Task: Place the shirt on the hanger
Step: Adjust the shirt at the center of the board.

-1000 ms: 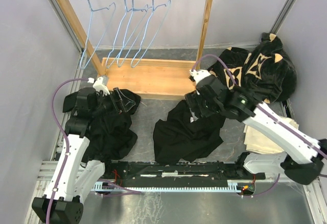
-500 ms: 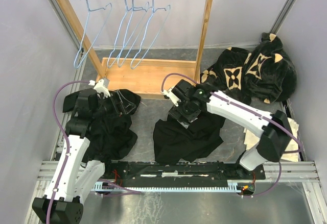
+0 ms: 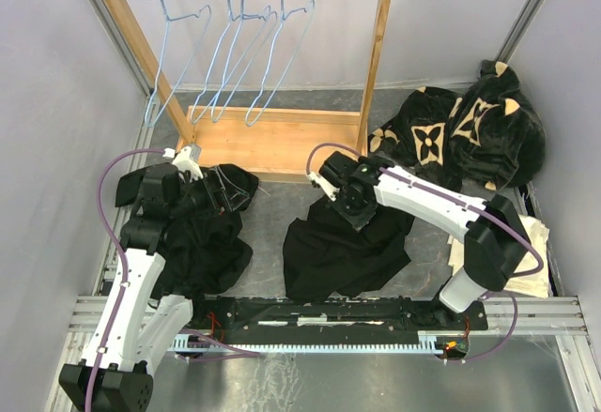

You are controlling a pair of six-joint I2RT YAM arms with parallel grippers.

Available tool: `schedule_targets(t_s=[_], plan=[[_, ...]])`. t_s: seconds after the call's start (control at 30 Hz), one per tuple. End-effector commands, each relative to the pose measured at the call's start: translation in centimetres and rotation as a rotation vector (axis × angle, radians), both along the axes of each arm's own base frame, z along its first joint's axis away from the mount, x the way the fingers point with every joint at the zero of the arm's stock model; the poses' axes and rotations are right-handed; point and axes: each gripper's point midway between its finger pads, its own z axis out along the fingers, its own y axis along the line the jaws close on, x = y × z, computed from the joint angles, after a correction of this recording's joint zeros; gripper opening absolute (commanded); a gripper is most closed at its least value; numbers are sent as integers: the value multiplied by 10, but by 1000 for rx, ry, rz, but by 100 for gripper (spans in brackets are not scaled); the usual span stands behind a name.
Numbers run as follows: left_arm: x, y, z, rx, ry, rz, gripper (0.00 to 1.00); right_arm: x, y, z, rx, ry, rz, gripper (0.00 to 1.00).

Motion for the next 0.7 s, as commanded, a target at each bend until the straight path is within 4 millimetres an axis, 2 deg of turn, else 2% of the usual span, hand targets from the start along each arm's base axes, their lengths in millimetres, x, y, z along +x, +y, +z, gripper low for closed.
schedule_targets(t_s=[0.0, 0.07, 0.17, 0.2, 0.23, 0.3, 0.33, 0.47, 0.57, 0.67], plan=[[2, -1, 9, -6, -25, -7, 78, 12, -2, 33, 149, -116, -145, 0], [2, -1, 9, -4, -22, -4, 78, 16, 8, 55, 287, -156, -187, 0], [4, 0, 7, 0, -15, 1, 78, 24, 24, 104, 505, -241, -219, 0], [4, 0, 7, 0, -14, 3, 78, 24, 30, 131, 603, -281, -220, 0], [4, 0, 7, 0, -13, 5, 78, 25, 32, 148, 657, -313, -220, 0], [5, 0, 7, -1, -11, 8, 78, 30, 33, 200, 804, -427, -258, 0], [5, 0, 8, -1, -13, 8, 78, 33, 29, 230, 861, -495, -283, 0], [5, 2, 9, 6, -17, 14, 78, 38, -2, 321, 1025, -732, -411, 0], [4, 2, 8, 9, -16, 15, 78, 34, -27, 377, 1135, -876, -481, 0], [3, 3, 8, 11, -15, 15, 78, 29, -49, 423, 1229, -991, -538, 0]])
